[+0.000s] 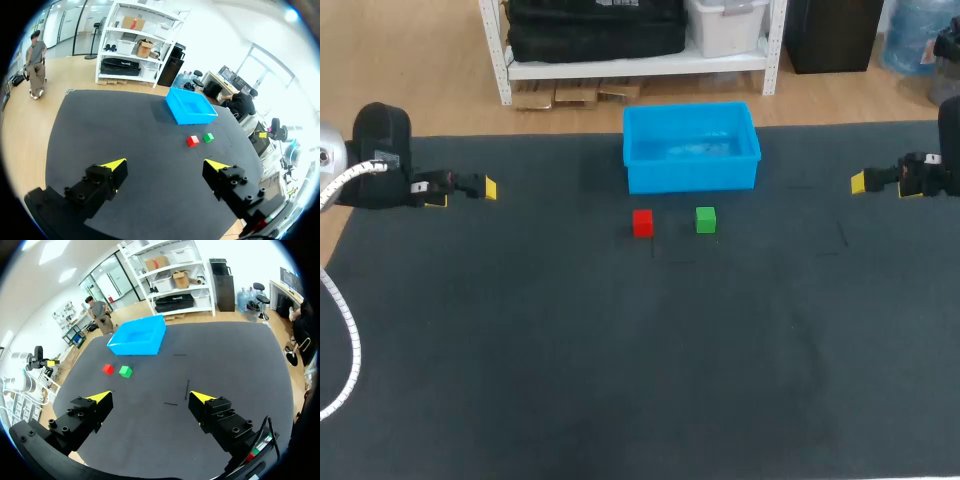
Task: Use the left arm to pick the red cube and place it into the blue plastic box first, then use the right arm to grasp the green cube and put it into the same blue plastic box after the first action is fully finished.
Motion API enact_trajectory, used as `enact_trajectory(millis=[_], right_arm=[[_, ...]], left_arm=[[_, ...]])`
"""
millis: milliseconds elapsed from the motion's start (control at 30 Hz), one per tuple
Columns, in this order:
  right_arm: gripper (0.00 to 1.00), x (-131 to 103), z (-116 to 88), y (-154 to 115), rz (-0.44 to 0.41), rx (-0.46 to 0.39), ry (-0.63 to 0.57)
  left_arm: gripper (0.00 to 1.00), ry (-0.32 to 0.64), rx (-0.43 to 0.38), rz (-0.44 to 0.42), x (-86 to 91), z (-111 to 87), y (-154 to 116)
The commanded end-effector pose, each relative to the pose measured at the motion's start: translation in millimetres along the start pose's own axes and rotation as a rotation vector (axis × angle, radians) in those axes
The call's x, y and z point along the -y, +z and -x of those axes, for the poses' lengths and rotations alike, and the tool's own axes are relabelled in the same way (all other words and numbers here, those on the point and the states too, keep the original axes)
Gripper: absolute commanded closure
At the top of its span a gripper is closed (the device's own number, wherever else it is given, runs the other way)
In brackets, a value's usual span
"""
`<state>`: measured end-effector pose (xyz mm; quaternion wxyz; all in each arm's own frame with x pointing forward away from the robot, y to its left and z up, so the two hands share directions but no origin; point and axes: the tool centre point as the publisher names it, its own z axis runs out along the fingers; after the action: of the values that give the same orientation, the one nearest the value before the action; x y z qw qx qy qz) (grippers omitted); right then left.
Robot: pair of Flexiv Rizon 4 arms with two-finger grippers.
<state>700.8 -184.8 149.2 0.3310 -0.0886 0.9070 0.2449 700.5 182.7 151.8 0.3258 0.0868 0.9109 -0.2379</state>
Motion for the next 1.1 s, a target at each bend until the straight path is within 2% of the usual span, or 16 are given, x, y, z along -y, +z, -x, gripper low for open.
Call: enact_trajectory(millis=[33,600,1100], right_arm=[[0.0,0,0,0,-0.001,0.0,0.0],[0.0,0,0,0,-0.001,0.0,0.0],[0.0,0,0,0,-0.001,0.0,0.0]], left_arm=[[0.0,0.001,0.005,-0.007,-1.5,-0.9,0],[0.0,-0.002,0.005,-0.002,-0.6,-1.5,0],[0.0,-0.033,-0.01,0.065,11.0,3.9,5]])
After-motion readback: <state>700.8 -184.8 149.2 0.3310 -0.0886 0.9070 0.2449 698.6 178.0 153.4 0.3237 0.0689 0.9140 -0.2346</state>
